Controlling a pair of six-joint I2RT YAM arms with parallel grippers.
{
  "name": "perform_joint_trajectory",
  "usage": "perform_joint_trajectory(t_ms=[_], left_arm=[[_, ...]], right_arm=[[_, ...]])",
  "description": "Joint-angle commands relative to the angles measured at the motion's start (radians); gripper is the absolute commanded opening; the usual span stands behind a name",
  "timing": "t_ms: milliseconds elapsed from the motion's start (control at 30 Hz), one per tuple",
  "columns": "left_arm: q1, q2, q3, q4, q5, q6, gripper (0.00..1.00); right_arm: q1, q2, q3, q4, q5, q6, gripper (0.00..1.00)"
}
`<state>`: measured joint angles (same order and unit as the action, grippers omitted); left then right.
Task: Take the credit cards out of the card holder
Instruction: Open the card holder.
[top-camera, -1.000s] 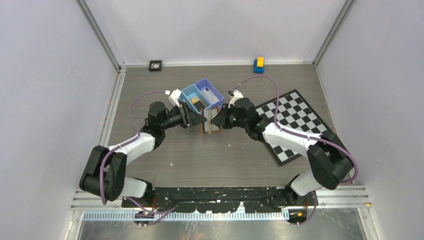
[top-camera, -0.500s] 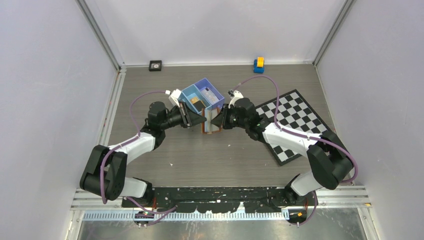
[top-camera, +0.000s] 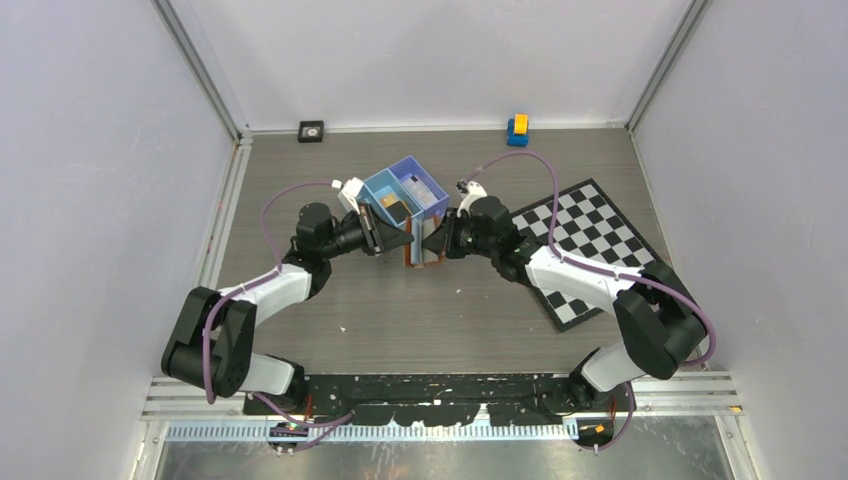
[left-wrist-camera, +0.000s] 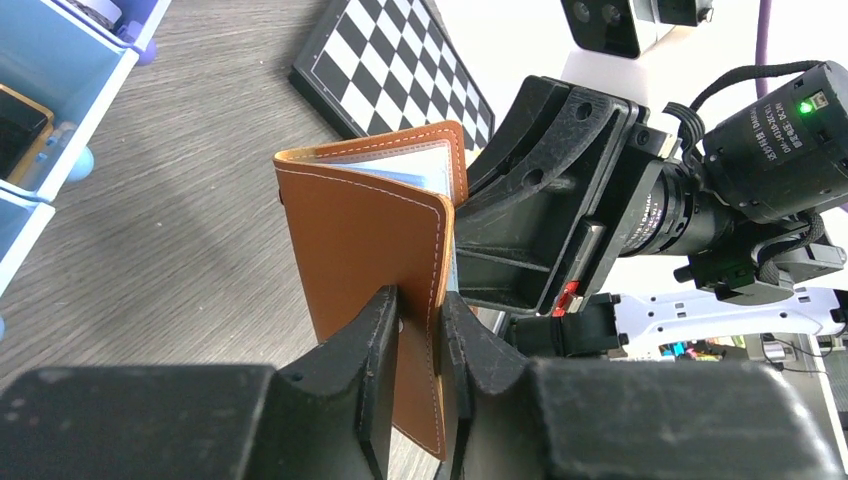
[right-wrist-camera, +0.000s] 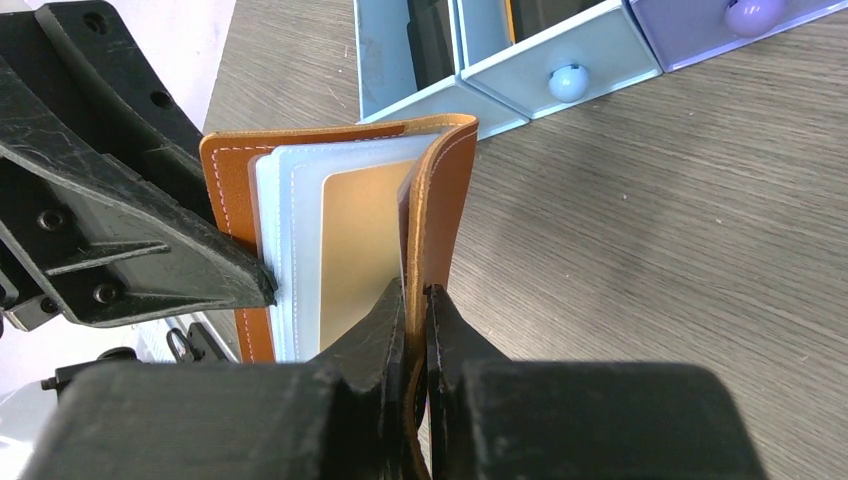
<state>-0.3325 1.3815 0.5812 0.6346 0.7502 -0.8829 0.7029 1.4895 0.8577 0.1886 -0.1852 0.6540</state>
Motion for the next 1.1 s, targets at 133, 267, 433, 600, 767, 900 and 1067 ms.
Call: perform_joint_trajectory(t_ms=[133,267,433,600,767,900,1067], left_arm=[[-0.003,-0.003,0.025,-0.011,0.006,0.029,0.10],[-0.003,-0.011,0.034,-0.069,-0.014,0.057,0.03],[-0.003,-0.045,0.042,-0.157,-0.058,0.106,0.00],[-0.001,-0.064,0.036,-0.183,-0.091,0.113,0.00],[0.010,-0.056,0.025,-0.143,-0.076,0.084,0.00],[0.010,-0.067,0.021,-0.139,-0.075,0.084,0.00],[0.017,-0.075,0.011,-0.126,-0.083,0.074,0.00]], right_arm=[[0.006,-0.050,0.003,0.083,-0.042,0.010,0.06],[0.007,-0.051,0.003,0.087,-0.043,0.012,0.12],[0.007,-0.061,-0.004,0.080,-0.018,0.015,0.34],[0.007,-0.083,-0.032,0.122,-0.027,0.017,0.48],[0.006,-0.086,-0.039,0.129,-0.026,0.018,0.58],[0.007,-0.073,-0.029,0.115,-0.027,0.019,0.67],[0.006,-0.052,0.014,0.013,0.047,0.015,0.44]])
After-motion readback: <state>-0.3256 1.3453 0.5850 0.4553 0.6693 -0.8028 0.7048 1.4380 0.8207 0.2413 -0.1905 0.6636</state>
